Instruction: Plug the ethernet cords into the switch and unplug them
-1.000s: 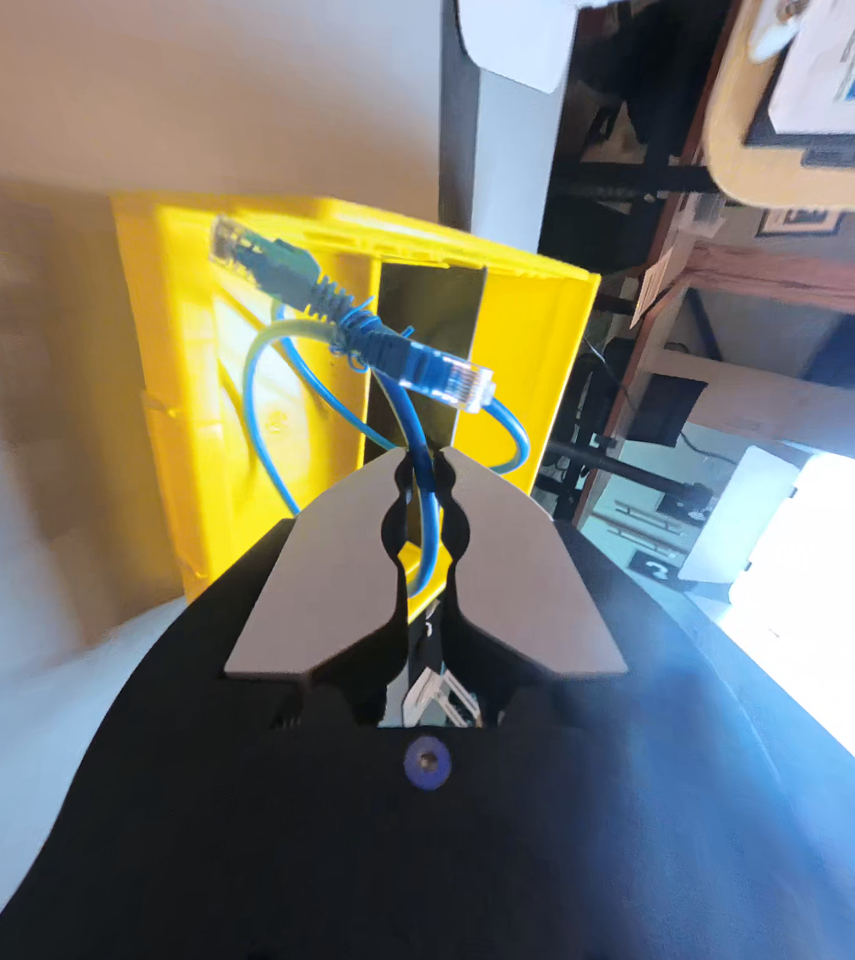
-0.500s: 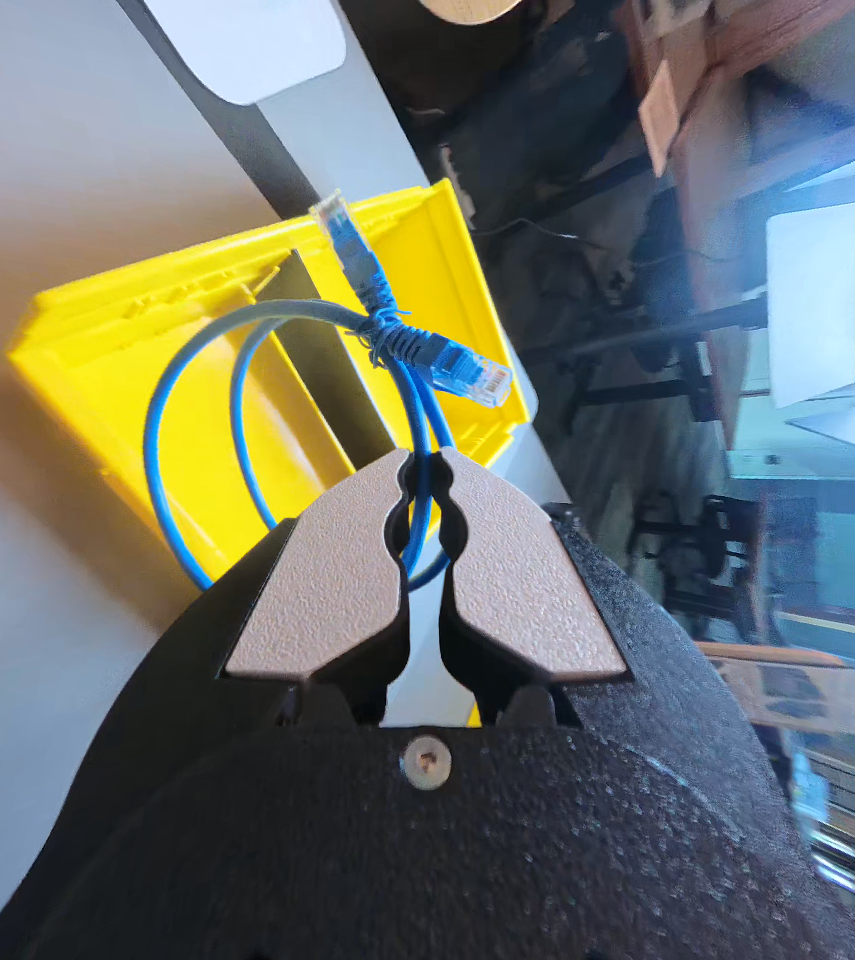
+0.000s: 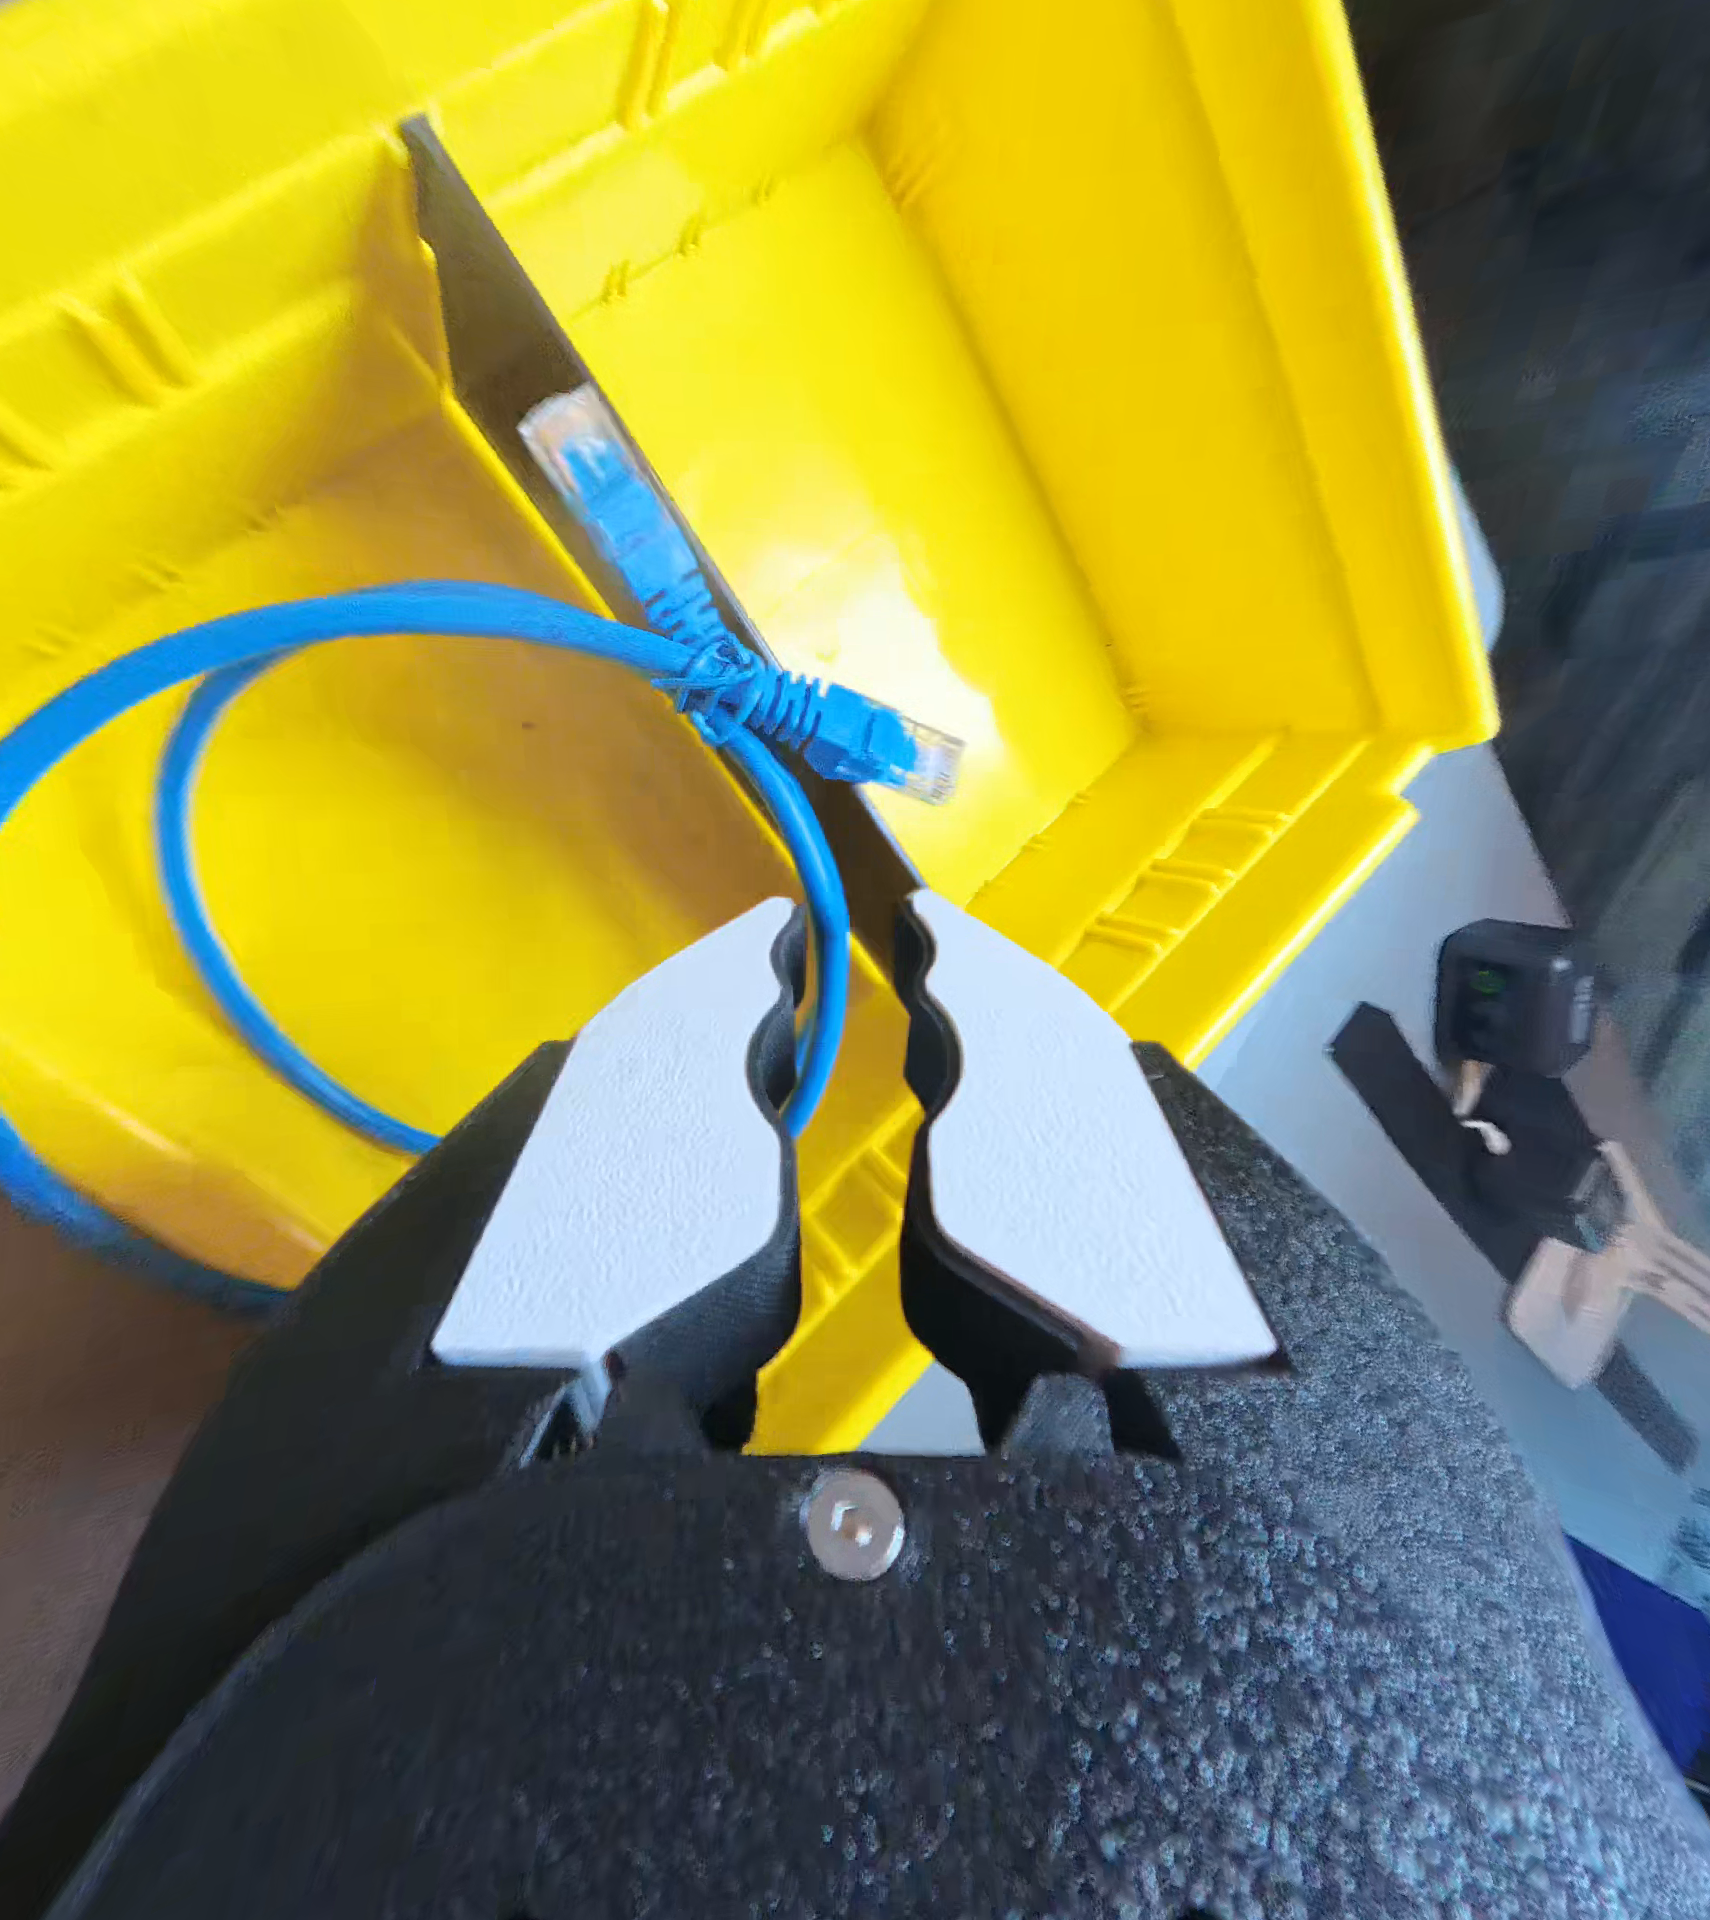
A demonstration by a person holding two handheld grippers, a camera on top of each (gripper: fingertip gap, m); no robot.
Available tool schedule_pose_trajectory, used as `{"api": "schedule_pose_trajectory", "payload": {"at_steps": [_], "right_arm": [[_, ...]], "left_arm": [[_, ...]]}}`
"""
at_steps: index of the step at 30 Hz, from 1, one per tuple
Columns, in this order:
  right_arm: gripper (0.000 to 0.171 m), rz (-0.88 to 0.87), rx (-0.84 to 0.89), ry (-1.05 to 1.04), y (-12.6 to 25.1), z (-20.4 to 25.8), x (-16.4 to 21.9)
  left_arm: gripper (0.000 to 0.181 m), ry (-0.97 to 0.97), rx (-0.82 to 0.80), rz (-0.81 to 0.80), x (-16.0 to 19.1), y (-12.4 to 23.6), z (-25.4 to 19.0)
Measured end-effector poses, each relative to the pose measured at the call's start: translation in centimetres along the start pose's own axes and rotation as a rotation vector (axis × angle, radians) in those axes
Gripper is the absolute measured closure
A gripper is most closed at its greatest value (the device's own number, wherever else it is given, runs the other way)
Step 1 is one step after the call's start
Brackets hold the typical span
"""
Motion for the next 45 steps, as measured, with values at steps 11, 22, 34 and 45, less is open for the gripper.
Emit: {"api": "schedule_pose_trajectory", "payload": {"at_steps": [11, 22, 34, 45], "right_arm": [[0.151, -0.226, -0.014, 0.131, 4.3, 2.7, -0.5], [0.162, -0.080, -0.142, 0.197, 0.8, 10.3, 3.6], [0.162, -0.361, -0.109, 0.093, 4.1, 8.3, 1.1], [0.165, -0.198, -0.192, 0.248, 3.0, 11.5, 5.1]], "left_arm": [[0.160, -0.014, 0.005, 0.013, -0.1, -0.5, -0.3], [0.160, -0.035, 0.007, 0.015, -0.6, -0.7, -0.6], [0.160, -0.033, -0.008, 0.004, -0.7, -0.9, -0.5], [0.160, -0.050, -0.024, -0.007, -1.4, -0.7, -0.5]]}}
Point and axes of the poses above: each gripper's, where its closed fingertips meet, y back along the fingers, x out of its underside, z = x × y across the jaws, the point moved 4 cm from there along y, back along the fingers, and after that the axes turned 13 degrees about -y, right-handed, at the moved point
